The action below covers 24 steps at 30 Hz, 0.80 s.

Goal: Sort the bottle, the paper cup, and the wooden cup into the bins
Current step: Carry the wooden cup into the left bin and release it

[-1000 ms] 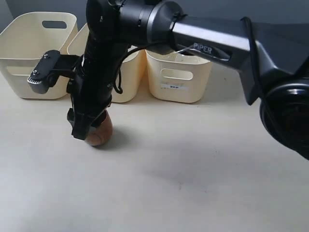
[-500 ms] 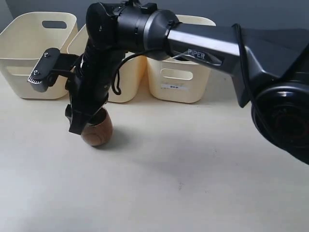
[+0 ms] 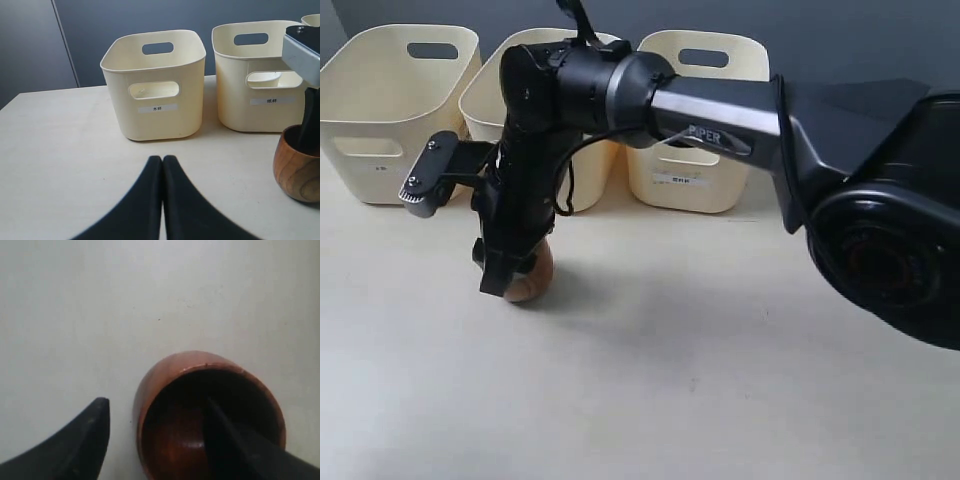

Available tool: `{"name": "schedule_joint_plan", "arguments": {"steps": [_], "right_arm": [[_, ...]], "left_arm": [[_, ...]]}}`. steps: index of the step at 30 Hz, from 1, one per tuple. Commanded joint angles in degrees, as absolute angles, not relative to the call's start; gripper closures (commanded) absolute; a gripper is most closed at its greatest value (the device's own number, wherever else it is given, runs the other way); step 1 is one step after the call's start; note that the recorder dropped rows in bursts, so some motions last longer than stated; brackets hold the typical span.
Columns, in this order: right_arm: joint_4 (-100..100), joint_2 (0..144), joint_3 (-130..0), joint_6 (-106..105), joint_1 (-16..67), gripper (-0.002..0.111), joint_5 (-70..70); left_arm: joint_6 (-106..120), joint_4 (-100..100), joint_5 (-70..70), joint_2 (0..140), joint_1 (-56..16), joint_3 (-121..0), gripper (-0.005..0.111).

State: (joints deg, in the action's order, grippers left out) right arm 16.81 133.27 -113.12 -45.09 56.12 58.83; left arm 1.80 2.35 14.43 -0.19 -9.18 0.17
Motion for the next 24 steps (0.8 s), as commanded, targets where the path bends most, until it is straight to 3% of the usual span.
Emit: {"name": "schedule_joint_plan", "arguments": {"steps": [1,3,4,6,14,24], "right_arm": [[15.51,133.65,-113.07,-43.63,55.98,0.061,58.69],[15.51,133.54,-113.07,-43.41,55.98,0.08,58.55],[15.42,133.54,-113.07,-43.41,55.98,0.097,58.72],[15.1,133.54,-113.07,-43.41,55.98,0.109,58.72],[15.34,129.47,-117.53,-45.3,56.08,0.109,53.66],[21.15,129.65,-126.71,-55.72,54.33,0.109,34.91]], "left_arm": [[1.63,2.47,13.67,0.0,-9.32,0.0,0.107],[1.63,2.47,13.67,0.0,-9.32,0.0,0.107],[1.63,2.47,13.67,0.0,-9.32,0.0,0.107],[1.63,2.47,13.67,0.0,-9.32,0.0,0.107],[1.63,2.47,13.67,0.0,-9.32,0.0,0.107],[1.63,2.47,13.67,0.0,-9.32,0.0,0.107]]}}
